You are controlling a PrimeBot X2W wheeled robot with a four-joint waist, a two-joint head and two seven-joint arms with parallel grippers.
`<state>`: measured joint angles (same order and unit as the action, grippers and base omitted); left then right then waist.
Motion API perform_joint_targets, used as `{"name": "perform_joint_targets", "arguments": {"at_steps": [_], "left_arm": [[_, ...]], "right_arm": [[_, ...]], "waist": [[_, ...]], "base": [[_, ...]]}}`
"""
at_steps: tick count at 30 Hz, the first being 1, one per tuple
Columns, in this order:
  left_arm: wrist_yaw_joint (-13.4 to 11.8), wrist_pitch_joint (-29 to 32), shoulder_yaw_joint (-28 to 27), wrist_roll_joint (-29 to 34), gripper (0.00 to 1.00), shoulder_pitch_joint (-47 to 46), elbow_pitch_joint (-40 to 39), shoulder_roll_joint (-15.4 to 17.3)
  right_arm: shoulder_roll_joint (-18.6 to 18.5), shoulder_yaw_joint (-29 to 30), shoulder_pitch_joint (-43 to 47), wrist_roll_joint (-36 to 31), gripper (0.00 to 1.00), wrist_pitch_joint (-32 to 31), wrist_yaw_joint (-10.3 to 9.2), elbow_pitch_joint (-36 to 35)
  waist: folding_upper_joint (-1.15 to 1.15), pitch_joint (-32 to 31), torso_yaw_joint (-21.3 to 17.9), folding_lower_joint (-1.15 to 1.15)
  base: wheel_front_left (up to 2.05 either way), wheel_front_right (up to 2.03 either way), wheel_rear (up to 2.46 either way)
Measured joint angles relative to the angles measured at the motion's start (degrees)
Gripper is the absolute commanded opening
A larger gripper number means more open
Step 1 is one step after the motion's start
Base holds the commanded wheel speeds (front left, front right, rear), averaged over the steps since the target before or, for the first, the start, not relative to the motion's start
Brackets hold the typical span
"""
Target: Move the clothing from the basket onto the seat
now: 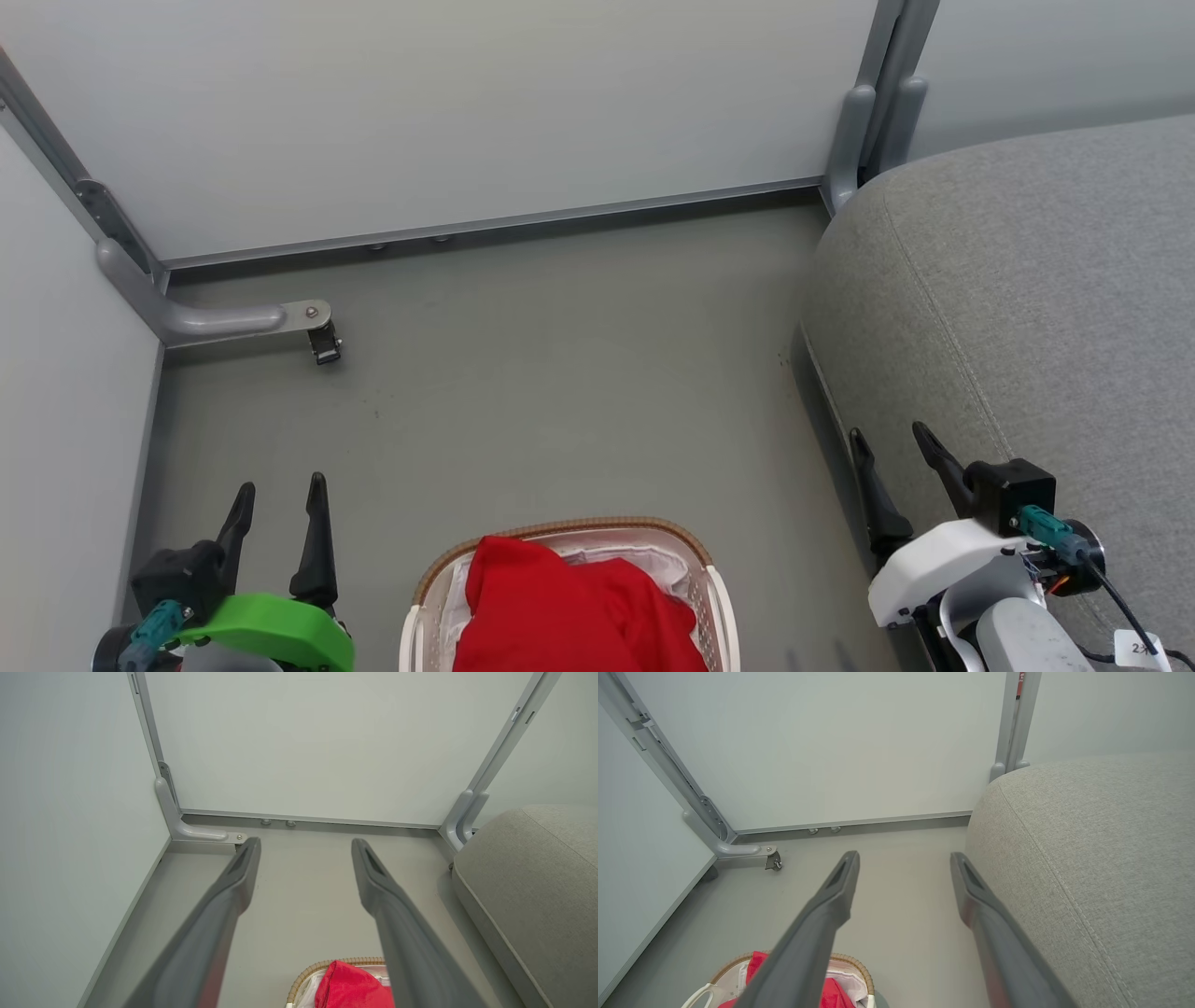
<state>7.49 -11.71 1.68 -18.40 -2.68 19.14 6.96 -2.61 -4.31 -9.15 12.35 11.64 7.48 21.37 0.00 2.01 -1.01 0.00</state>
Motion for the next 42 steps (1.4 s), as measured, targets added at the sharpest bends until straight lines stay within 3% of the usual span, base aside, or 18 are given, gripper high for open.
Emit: {"name": "perform_joint_targets", "arguments": {"at_steps": [11, 28, 42], "left_arm": [[0.00, -1.22, 3.35, 1.72, 1.00, -0.71, 0.75, 0.93], [0.00, -3.00, 22.74, -4.39, 1.00, -14.57, 8.10, 6.43], [0.00, -3.42, 36.54, -13.77, 1.00, -25.08, 22.12, 9.94]], "right_arm": [[-0.04, -0.92, -1.52, -4.57, 1.00, 1.25, 0.01, -1.29], [-0.15, -3.63, -10.10, -11.69, 1.00, 3.03, 0.03, -7.73], [-0.21, -3.89, -14.01, -13.72, 1.00, 3.37, 0.03, -10.96]], "waist": [[0.00, 3.46, -0.63, 0.00], [0.00, 19.01, -2.43, 0.00], [0.00, 32.97, -4.82, -0.01]], "base": [[0.00, 0.00, 0.00], [0.00, 0.00, 0.00], [0.00, 0.00, 0.00]]}}
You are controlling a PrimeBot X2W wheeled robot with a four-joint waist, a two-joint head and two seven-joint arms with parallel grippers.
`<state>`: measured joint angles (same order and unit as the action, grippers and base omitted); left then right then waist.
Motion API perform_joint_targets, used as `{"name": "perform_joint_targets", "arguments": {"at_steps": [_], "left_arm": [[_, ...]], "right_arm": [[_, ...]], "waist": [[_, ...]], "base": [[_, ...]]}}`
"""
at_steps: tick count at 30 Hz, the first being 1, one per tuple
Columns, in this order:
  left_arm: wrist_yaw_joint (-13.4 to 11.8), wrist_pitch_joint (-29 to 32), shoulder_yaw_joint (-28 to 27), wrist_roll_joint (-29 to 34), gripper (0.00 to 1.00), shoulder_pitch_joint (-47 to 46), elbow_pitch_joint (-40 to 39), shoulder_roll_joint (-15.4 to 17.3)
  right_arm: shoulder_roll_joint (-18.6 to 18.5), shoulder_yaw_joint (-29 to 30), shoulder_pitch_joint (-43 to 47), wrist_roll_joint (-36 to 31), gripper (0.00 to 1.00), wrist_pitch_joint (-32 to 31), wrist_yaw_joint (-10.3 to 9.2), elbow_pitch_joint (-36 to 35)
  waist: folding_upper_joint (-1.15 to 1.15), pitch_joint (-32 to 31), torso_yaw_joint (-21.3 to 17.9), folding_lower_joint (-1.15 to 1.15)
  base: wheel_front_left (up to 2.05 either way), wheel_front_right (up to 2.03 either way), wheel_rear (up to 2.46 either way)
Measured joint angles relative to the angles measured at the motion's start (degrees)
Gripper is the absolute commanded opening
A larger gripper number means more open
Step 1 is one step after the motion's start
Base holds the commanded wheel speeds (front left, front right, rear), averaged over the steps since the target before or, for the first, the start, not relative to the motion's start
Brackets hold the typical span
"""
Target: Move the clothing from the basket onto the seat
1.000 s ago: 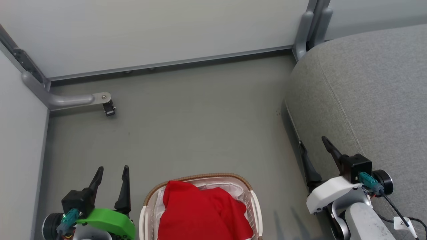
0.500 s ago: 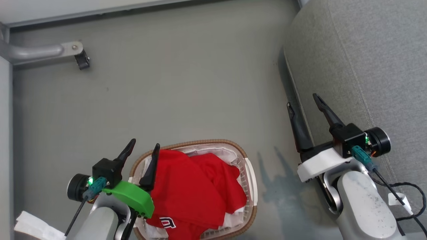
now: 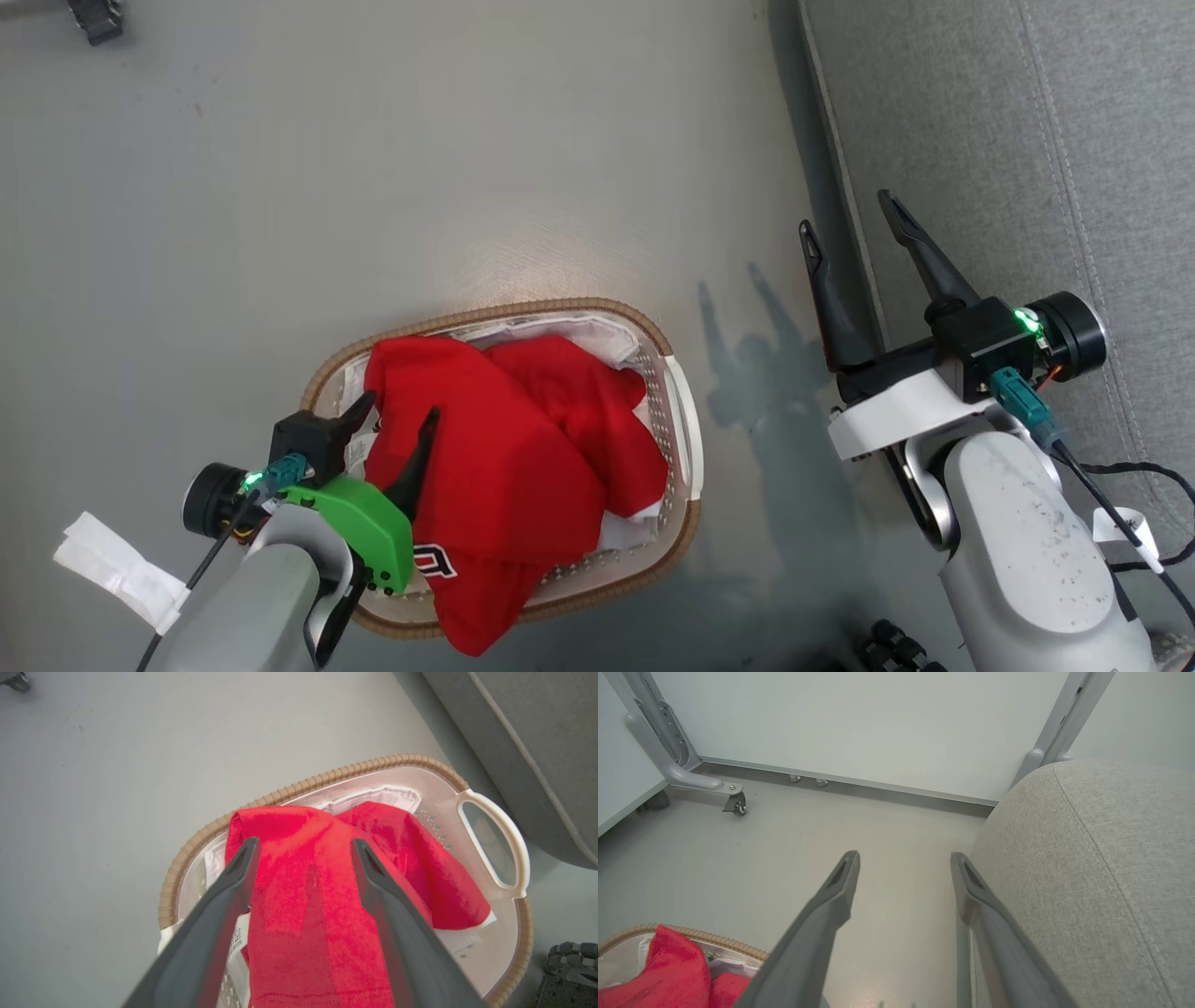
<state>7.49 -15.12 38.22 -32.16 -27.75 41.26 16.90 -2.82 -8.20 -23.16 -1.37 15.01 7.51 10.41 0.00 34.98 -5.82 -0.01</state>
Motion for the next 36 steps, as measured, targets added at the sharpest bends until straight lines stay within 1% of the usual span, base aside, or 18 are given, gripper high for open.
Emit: {"name": "perform_joint_targets", "arguments": {"at_steps": [5, 9, 11, 15, 19, 29, 36], "left_arm": [[0.00, 0.00, 6.09, -2.85, 1.00, -3.92, 8.60, 0.19], [0.01, 0.00, 10.12, -4.93, 1.00, -7.50, 15.05, -0.36], [0.01, 0.05, 11.84, -6.19, 1.00, -8.92, 17.19, -0.96], [0.02, 2.23, 15.05, -8.33, 1.00, -11.14, 20.91, -1.59], [0.02, 2.92, 17.80, -10.98, 1.00, -12.73, 21.58, -1.65], [0.02, 5.19, 25.92, -17.97, 1.00, -14.59, 18.78, -1.01], [0.02, 3.97, 30.95, -20.39, 1.00, -17.25, 18.91, -0.86]], "right_arm": [[0.00, -0.59, -0.38, 0.02, 1.00, 0.00, 0.00, -0.09], [0.02, -1.19, -0.94, 0.02, 1.00, 0.00, 0.00, -0.09], [0.02, -1.13, -0.96, 0.03, 1.00, 0.00, 0.00, -0.19], [0.02, -1.22, -1.01, 0.05, 1.00, 0.00, 0.00, -0.14], [0.02, -1.58, -1.19, 0.34, 1.00, 0.00, 0.00, -0.15], [0.02, -1.77, -1.25, 1.13, 1.00, 0.00, 0.00, -0.25], [0.03, -1.83, -1.30, 1.29, 1.00, 0.00, 0.00, -0.57]], "waist": [[0.00, 3.85, -0.89, 0.00], [0.00, 6.41, -1.44, 0.00], [0.00, 7.43, -1.64, 0.00], [0.00, 9.02, -1.88, 0.00], [0.00, 9.88, -2.10, 0.00], [0.00, 11.02, -2.38, 0.01], [0.00, 12.47, -2.35, 0.00]], "base": [[0.00, 0.00, 0.00], [0.00, 0.00, 0.00], [0.00, 0.00, 0.00], [0.00, 0.00, 0.00], [0.00, 0.00, 0.00], [0.00, 0.00, 0.00], [0.00, 0.00, 0.00]]}}
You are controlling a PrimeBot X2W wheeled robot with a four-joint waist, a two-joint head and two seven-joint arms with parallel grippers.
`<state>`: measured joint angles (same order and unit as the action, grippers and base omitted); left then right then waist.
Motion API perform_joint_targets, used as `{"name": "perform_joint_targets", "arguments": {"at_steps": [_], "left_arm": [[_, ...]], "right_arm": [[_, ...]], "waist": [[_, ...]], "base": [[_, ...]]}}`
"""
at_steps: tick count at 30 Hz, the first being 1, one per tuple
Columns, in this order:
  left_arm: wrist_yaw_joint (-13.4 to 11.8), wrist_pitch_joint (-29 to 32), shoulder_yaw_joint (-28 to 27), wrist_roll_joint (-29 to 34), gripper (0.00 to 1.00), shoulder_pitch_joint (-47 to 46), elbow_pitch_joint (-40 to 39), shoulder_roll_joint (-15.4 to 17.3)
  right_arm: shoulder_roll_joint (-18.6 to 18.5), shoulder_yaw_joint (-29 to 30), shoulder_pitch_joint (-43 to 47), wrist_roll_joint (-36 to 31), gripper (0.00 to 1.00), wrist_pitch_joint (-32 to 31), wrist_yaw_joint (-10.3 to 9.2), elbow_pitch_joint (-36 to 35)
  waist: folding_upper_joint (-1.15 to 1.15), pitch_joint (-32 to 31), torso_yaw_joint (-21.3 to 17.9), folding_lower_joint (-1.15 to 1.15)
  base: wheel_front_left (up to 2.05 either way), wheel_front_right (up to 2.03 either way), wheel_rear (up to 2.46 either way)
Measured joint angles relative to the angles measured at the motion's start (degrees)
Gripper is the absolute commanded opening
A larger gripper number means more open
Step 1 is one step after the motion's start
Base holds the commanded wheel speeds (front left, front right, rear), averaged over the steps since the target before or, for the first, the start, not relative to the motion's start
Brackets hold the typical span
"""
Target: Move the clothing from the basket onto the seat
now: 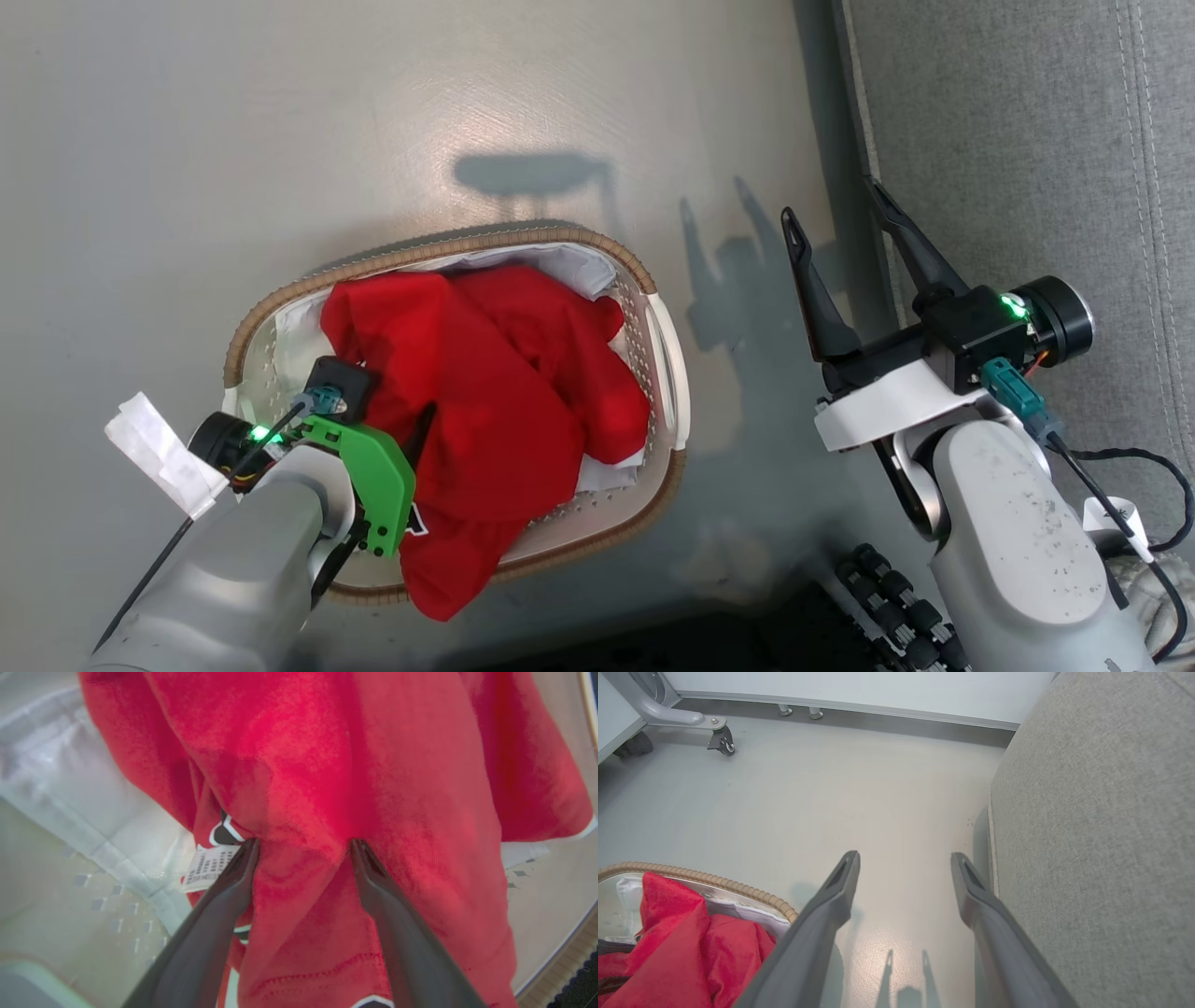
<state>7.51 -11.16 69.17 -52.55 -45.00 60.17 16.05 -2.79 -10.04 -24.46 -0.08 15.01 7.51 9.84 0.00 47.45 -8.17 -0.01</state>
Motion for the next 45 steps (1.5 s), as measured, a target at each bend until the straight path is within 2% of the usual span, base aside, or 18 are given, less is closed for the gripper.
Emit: {"name": "perform_joint_targets", "arguments": {"at_steps": [1, 2, 3, 9, 17, 22, 29, 39, 45], "left_arm": [[0.00, -0.01, 0.56, -0.21, 0.94, -0.14, 0.38, -0.04], [0.00, -0.05, 1.02, -0.33, 0.08, -0.20, 0.54, -0.04], [0.00, -0.08, 1.40, -0.54, 0.00, -0.21, 0.70, -0.03], [0.00, -0.58, 2.90, -2.76, 0.00, 0.07, 0.93, 0.27], [0.00, -3.59, 3.12, -4.85, 0.00, 2.91, 1.03, 0.41], [0.00, -3.81, 0.32, -4.08, 0.00, 4.57, -2.21, 0.34], [0.00, -3.87, -8.95, 1.04, 0.00, 11.11, -7.93, 0.02], [0.00, -3.88, -24.72, 13.73, 0.00, 19.25, -19.63, -1.40], [0.00, -3.87, -31.89, 19.36, 0.00, 22.14, -27.83, -3.15]], "right_arm": [[0.00, -0.03, -0.05, 0.11, 1.00, 0.00, 0.00, 0.01], [-0.01, -0.08, -0.10, 0.13, 1.00, 0.00, 0.00, 0.09], [0.00, -0.15, -0.21, 0.19, 1.00, 0.00, 0.00, 0.15], [-0.01, -0.12, -0.46, 0.58, 1.00, 0.00, 0.00, 0.81], [0.01, -0.52, -0.27, 1.20, 1.00, 0.00, 0.00, 2.83], [0.07, 0.02, 1.17, 1.44, 1.00, 0.00, 0.01, 4.20], [0.02, 1.34, 4.93, 2.35, 1.00, 0.00, 0.01, 6.32], [0.03, 1.60, 9.77, 3.16, 1.00, 0.00, 0.01, 8.44], [0.02, 0.99, 12.26, 3.58, 1.00, 0.00, 0.01, 9.37]], "waist": [[0.00, 0.11, 0.00, 0.00], [0.00, 0.13, -0.01, 0.00], [0.00, 0.07, -0.04, 0.00], [0.00, -1.63, -0.18, 0.00], [0.00, -7.11, -0.03, 0.00], [0.00, -11.71, 0.39, 0.00], [0.00, -19.23, 1.69, 0.01], [0.00, -29.89, 4.47, 0.01], [0.00, -35.54, 5.95, 0.01]], "base": [[0.00, 0.00, 0.00], [0.00, 0.00, 0.00], [0.00, 0.00, 0.00], [0.00, 0.00, 0.00], [0.00, 0.00, 0.00], [0.00, 0.00, 0.00], [0.00, 0.00, 0.00], [0.00, 0.00, 0.00], [0.00, 0.00, 0.00]]}}
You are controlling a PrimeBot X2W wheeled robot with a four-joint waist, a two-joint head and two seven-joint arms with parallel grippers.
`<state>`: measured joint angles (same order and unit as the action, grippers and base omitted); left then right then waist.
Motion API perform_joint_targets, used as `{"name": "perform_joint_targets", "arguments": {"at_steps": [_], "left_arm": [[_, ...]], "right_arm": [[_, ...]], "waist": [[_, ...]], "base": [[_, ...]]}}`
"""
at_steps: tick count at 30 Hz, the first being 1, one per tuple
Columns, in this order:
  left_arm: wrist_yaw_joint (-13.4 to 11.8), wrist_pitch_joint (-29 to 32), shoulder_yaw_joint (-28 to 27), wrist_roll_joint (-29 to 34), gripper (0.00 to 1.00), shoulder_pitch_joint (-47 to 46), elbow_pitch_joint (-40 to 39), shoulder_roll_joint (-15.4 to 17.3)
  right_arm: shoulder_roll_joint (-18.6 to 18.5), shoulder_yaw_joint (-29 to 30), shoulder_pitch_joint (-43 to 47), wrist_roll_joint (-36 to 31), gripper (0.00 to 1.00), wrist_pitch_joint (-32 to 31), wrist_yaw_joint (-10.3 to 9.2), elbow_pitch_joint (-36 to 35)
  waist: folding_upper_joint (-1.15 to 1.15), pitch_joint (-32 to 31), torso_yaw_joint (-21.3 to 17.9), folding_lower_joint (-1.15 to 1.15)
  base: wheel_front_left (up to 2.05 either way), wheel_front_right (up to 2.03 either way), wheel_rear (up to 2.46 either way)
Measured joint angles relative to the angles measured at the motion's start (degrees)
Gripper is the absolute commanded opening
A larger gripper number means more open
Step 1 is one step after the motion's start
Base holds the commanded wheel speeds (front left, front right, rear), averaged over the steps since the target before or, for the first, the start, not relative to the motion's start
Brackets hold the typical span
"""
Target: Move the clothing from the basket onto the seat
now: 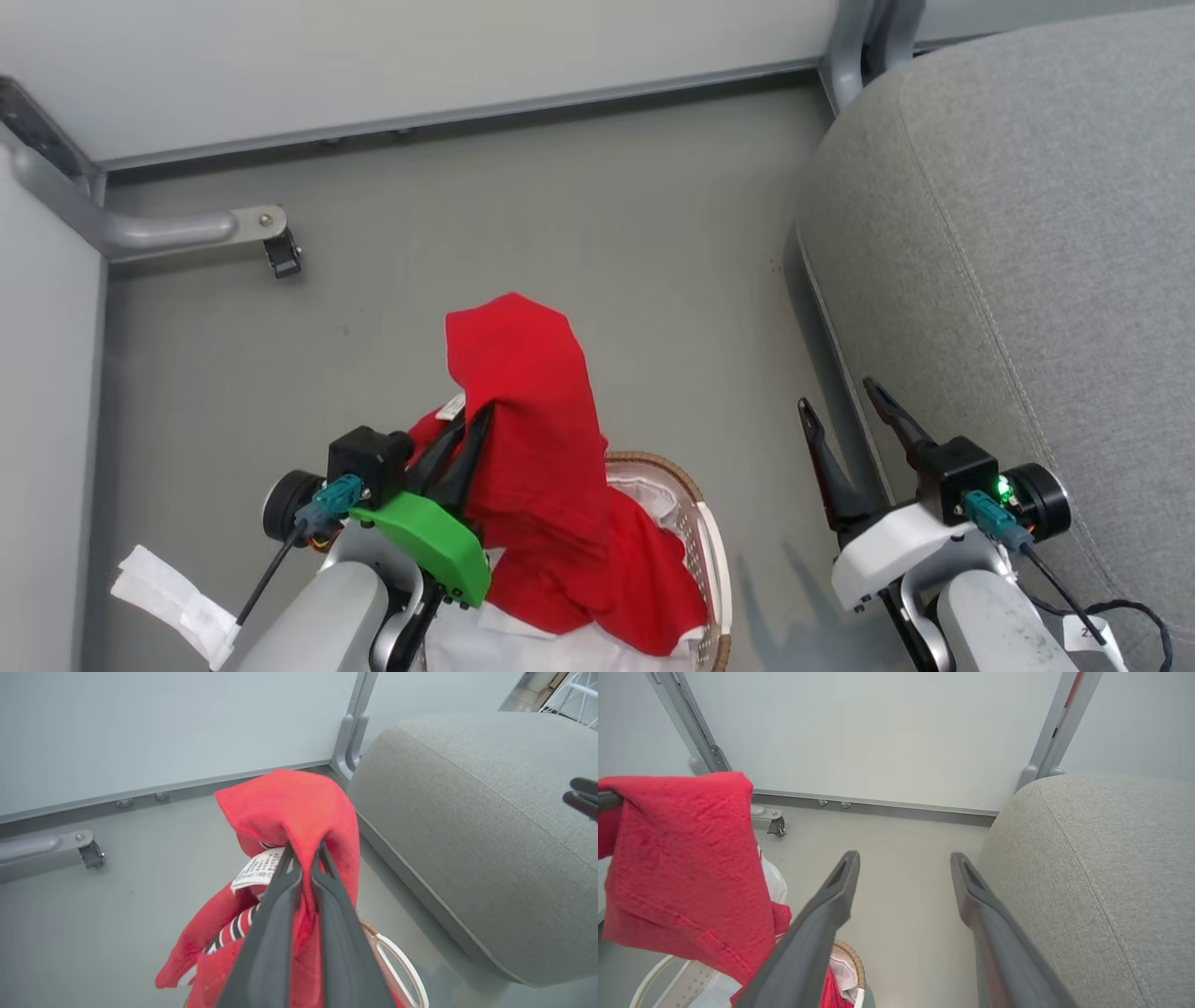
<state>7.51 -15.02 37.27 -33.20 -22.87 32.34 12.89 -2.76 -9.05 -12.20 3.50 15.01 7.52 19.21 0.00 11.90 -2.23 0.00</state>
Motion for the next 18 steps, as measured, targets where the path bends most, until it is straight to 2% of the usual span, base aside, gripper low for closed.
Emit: {"name": "perform_joint_targets", "arguments": {"at_steps": [10, 18], "left_arm": [[0.00, 0.00, -3.49, 5.13, 0.00, -0.10, -13.70, -1.48], [0.00, 0.00, -2.53, 5.67, 0.00, -0.38, -18.36, -2.29]], "right_arm": [[-0.03, -4.68, 1.53, 0.15, 1.00, 0.00, 0.00, 0.55], [0.02, -11.87, -1.36, 0.13, 1.00, 0.00, 0.00, -1.55]], "waist": [[0.00, -6.54, 2.02, 0.00], [0.00, -8.42, 2.89, 0.00]], "base": [[0.00, 0.00, 0.00], [0.00, 0.00, 0.00]]}}
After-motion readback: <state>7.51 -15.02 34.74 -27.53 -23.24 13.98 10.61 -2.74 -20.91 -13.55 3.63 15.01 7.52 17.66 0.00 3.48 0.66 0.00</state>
